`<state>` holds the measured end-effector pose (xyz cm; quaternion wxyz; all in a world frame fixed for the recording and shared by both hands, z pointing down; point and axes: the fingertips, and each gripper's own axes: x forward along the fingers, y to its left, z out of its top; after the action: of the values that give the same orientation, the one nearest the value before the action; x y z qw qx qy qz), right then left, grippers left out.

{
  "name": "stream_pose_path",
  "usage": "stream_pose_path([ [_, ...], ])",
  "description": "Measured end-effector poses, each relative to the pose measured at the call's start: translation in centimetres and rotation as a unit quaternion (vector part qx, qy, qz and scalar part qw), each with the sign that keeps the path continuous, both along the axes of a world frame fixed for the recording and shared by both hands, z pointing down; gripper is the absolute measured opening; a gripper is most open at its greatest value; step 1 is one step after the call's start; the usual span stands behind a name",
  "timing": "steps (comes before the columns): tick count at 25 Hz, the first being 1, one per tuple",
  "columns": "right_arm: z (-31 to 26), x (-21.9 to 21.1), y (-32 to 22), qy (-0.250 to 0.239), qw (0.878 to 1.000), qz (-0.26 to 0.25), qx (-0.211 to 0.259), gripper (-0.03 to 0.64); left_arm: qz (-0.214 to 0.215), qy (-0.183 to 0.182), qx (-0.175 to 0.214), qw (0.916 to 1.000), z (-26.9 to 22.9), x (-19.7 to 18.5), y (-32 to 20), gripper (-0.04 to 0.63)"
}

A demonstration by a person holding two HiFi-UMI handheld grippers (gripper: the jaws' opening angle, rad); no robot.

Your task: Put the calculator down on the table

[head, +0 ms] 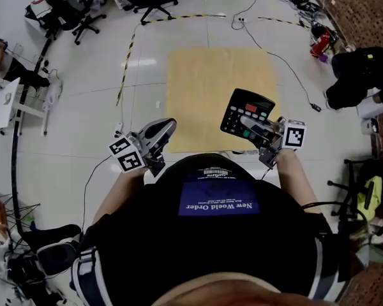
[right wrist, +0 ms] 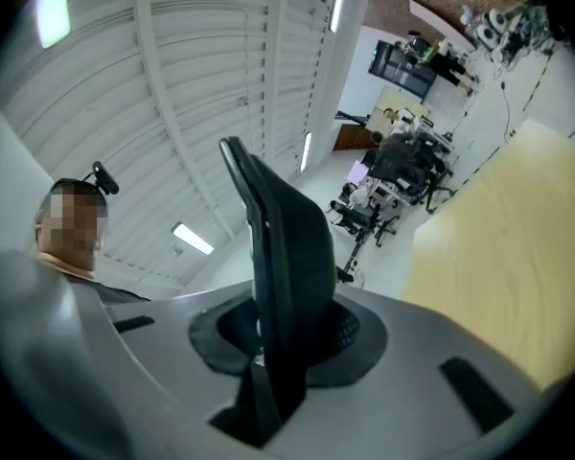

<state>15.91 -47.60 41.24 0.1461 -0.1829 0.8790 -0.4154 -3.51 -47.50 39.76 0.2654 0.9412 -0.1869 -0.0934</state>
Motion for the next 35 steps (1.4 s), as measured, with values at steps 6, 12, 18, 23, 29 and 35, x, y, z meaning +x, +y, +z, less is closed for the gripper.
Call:
stream_pose_path([
  [6, 1.9, 3.4, -7.9, 0.012, 0.996, -0.082, -0.026, 0.071, -0.068, -0.001, -0.027, 0.9973, -0.4, 4.9, -6.5, 0.008],
  [12, 3.2, 1.1, -11.9, -0.005, 0.992, -0.112, -0.057, 0.071, -0.068, -0.012, -0.059, 0.9959, 0.6, 5.4, -10.3, 0.008],
  [18, 4.9, -0.7, -14.5, 0.018, 0.994, -0.078, -0.071, 0.071, -0.03, -0.015, -0.047, 0.9984, 3.0, 4.7, -13.6, 0.008],
  [23, 4.9, -0.3, -15.0, 0.037, 0.995, -0.048, -0.076, 0.071, -0.013, -0.016, -0.039, 0.999, 4.1, 4.8, -16.4, 0.008],
  [29, 7.5, 7.1, -22.9, 0.079, 0.993, -0.001, -0.084, 0.071, -0.012, -0.032, -0.053, 0.998, 6.2, 6.5, -20.5, 0.008],
  [35, 14.9, 18.0, -33.7, 0.158, 0.979, 0.052, -0.116, 0.071, -0.008, -0.058, -0.102, 0.9931, 11.2, 8.0, -20.4, 0.008],
])
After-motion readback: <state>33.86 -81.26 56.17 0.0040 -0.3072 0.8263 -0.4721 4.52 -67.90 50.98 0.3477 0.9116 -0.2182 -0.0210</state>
